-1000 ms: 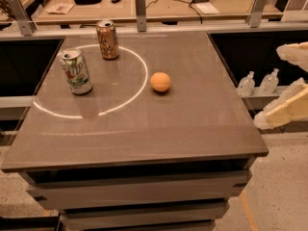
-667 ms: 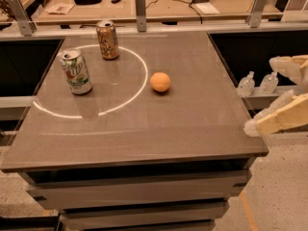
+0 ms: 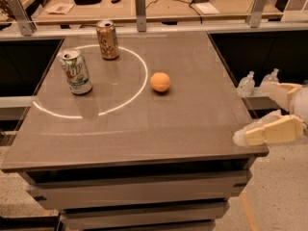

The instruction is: Move orange near 7up can

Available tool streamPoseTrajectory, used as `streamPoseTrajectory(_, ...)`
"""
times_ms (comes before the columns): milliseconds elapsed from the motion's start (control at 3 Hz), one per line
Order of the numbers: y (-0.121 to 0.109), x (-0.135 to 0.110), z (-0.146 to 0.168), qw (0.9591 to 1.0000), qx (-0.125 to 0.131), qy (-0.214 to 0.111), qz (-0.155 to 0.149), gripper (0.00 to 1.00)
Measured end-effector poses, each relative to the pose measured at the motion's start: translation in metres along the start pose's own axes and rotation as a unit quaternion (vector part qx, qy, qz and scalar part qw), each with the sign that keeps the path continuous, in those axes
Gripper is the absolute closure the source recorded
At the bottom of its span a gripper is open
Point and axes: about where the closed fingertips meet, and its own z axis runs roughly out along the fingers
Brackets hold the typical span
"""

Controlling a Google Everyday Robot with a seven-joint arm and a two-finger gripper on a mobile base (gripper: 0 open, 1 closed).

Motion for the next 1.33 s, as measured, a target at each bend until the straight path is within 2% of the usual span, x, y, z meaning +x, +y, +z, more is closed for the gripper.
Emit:
streamPoseTrajectory(333, -0.007, 0.012, 0.013, 0.9999, 0.013, 0.003, -0.007, 0.00)
streamPoseTrajectory(667, -0.013, 0.023, 0.027, 0.9989, 0.031, 0.030, -0.020, 0.00)
streamPoseTrajectory(1000, -0.013, 0.023, 0.028, 0.9989, 0.030, 0.029, -0.020, 0.00)
streamPoseTrajectory(1333, -0.016, 0.010, 0.051, 0.9995, 0.003, 0.014, -0.029, 0.00)
